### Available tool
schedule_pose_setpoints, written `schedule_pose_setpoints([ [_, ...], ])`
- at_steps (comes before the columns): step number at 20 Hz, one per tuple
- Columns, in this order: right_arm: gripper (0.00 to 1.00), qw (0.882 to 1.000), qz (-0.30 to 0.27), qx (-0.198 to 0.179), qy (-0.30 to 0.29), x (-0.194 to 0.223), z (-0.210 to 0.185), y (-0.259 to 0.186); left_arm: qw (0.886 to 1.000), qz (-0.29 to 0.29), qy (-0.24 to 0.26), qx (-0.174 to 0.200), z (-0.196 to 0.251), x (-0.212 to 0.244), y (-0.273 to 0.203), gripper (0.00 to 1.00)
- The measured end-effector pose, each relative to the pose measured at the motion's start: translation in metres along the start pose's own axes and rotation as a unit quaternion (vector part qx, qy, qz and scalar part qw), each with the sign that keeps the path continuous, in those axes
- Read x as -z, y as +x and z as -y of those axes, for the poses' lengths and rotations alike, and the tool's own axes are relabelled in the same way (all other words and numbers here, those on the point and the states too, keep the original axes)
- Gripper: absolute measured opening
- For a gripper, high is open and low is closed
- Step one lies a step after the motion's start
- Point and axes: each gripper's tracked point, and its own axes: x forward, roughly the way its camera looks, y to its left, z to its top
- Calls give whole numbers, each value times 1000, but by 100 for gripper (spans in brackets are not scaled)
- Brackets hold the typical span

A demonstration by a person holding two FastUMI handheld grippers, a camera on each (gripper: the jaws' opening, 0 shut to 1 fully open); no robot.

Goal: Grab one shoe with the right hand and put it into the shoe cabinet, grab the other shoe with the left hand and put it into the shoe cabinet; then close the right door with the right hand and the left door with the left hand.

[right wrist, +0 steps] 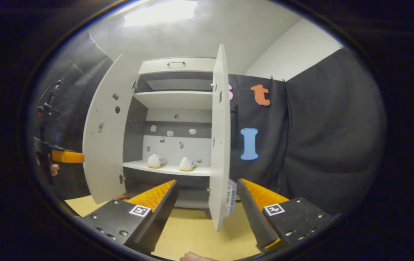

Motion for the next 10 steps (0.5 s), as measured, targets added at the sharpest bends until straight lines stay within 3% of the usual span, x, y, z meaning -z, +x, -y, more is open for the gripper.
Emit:
schedule_pose_setpoints([
  [6, 98, 997, -37, 46, -53, -34, 91, 50, 999, 30, 5, 17, 13, -1, -31, 96],
  [10, 98, 993, -41, 54, -97, -47, 142, 100, 999, 34, 11, 25, 13, -1, -38, 96],
])
